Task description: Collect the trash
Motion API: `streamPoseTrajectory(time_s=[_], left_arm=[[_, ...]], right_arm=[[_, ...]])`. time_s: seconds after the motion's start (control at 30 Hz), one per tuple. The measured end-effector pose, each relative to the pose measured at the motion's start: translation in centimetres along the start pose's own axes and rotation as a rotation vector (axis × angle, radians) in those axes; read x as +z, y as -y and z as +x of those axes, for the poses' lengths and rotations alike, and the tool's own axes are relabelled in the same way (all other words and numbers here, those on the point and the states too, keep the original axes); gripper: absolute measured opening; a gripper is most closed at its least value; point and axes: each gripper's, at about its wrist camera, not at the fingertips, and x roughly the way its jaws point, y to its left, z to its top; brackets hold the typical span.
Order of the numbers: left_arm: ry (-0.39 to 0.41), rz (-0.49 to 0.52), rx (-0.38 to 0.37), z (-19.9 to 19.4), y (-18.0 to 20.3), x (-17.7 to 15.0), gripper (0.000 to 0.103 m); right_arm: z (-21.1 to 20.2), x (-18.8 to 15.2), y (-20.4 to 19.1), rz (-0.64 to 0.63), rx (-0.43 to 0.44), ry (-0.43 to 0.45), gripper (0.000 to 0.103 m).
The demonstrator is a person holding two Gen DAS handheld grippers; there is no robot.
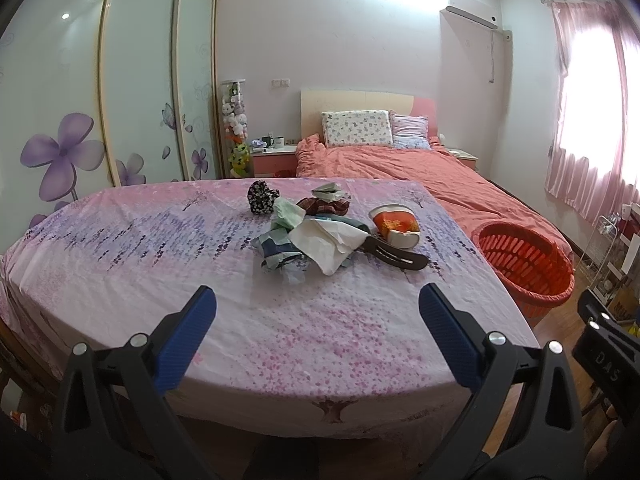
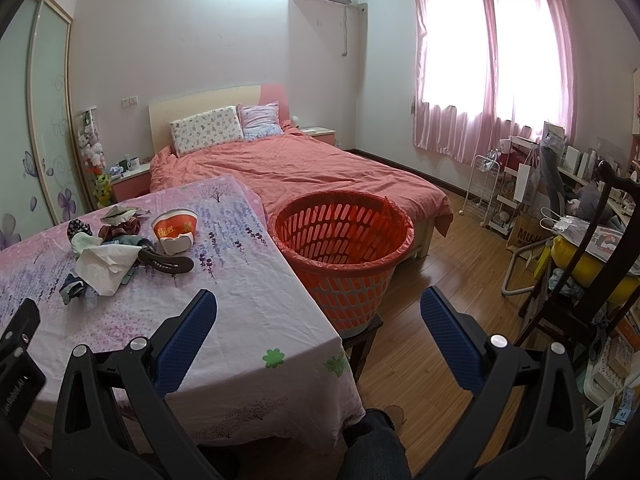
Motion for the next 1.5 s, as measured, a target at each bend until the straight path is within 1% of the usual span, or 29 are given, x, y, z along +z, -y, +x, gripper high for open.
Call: streamPoseTrajectory(time_s=[0.17, 0.23, 0.4, 0.53, 0.6, 0.63, 0.7, 0.73, 0.77, 0.87, 0.9, 0.97, 1.07, 1.1, 1.13, 1.23, 1.3, 1.37, 1.47, 1.5], left_arm=[[-0.026, -0.046, 0.051, 2.3, -2.0, 0.4, 0.099], [-0.045, -0.064, 0.067, 4.1, -3.6, 0.8, 0.099], [-0.070, -0.064, 0.073, 7.3, -5.0, 1.7, 0.099], [-0.071, -0.052, 0.059, 9.6, -5.7, 2.6, 0.098], [-0.070, -0.044, 0.055, 10.7, -6.0, 2.9, 0.098], [-0.071, -0.037, 0.053, 11.3, -6.2, 3.1, 0.098], [-0.075, -0.023, 0.056, 12.4, -6.5, 3.3, 0.098], [-0.079, -0.018, 0.057, 13.1, -6.6, 3.4, 0.098], [-0.085, -0.014, 0.058, 13.7, -6.7, 3.5, 0.098], [-0.104, -0.012, 0.046, 15.0, -7.2, 3.4, 0.097], [-0.112, -0.014, 0.042, 15.3, -7.5, 3.3, 0.097], [-0.125, -0.019, 0.034, 15.9, -7.7, 3.2, 0.097], [-0.140, -0.032, 0.018, 16.6, -8.4, 3.0, 0.097], [-0.144, -0.035, 0.014, 16.8, -8.5, 2.9, 0.097], [-0.150, -0.041, 0.006, 17.0, -8.7, 2.8, 0.096], [-0.169, -0.053, -0.019, 17.7, -9.0, 2.7, 0.092], [-0.188, -0.068, -0.041, 18.2, -9.2, 2.7, 0.088], [-0.206, -0.085, -0.064, 18.8, -9.3, 2.8, 0.086], [-0.216, -0.095, -0.082, 19.6, -9.2, 3.1, 0.084], [-0.217, -0.095, -0.087, 19.7, -9.1, 3.2, 0.083]], right_arm=[[1.8, 0.0, -0.3, 0.013, 0.041, -0.039, 0.101], [2.8, 0.1, -0.5, 0.016, 0.056, -0.060, 0.101], [4.9, 0.5, -1.7, -0.012, 0.088, -0.093, 0.101], [6.8, 1.1, -3.6, -0.047, 0.188, -0.106, 0.099], [8.0, 1.3, -4.5, -0.058, 0.253, -0.127, 0.093], [8.7, 1.4, -5.1, -0.062, 0.300, -0.141, 0.091], [10.1, 1.4, -6.6, -0.077, 0.380, -0.184, 0.080], [10.7, 1.5, -7.3, -0.086, 0.411, -0.206, 0.077], [11.1, 1.5, -8.0, -0.095, 0.435, -0.221, 0.072], [12.5, 1.7, -10.1, -0.141, 0.489, -0.255, 0.063], [12.9, 1.7, -10.5, -0.156, 0.496, -0.264, 0.060], [13.5, 1.7, -11.7, -0.200, 0.514, -0.276, 0.058], [14.9, 1.4, -13.2, -0.261, 0.516, -0.292, 0.057], [15.1, 1.4, -13.6, -0.280, 0.498, -0.280, 0.057], [15.2, 1.4, -14.0, -0.307, 0.498, -0.279, 0.057], [16.1, 1.4, -14.6, -0.360, 0.506, -0.315, 0.047], [16.7, 1.1, -15.5, -0.400, 0.508, -0.336, 0.037], [17.0, 0.8, -16.0, -0.411, 0.520, -0.374, 0.029], [16.7, 0.7, -16.2, -0.424, 0.510, -0.351, 0.027], [16.7, 0.7, -16.2, -0.421, 0.512, -0.350, 0.021]])
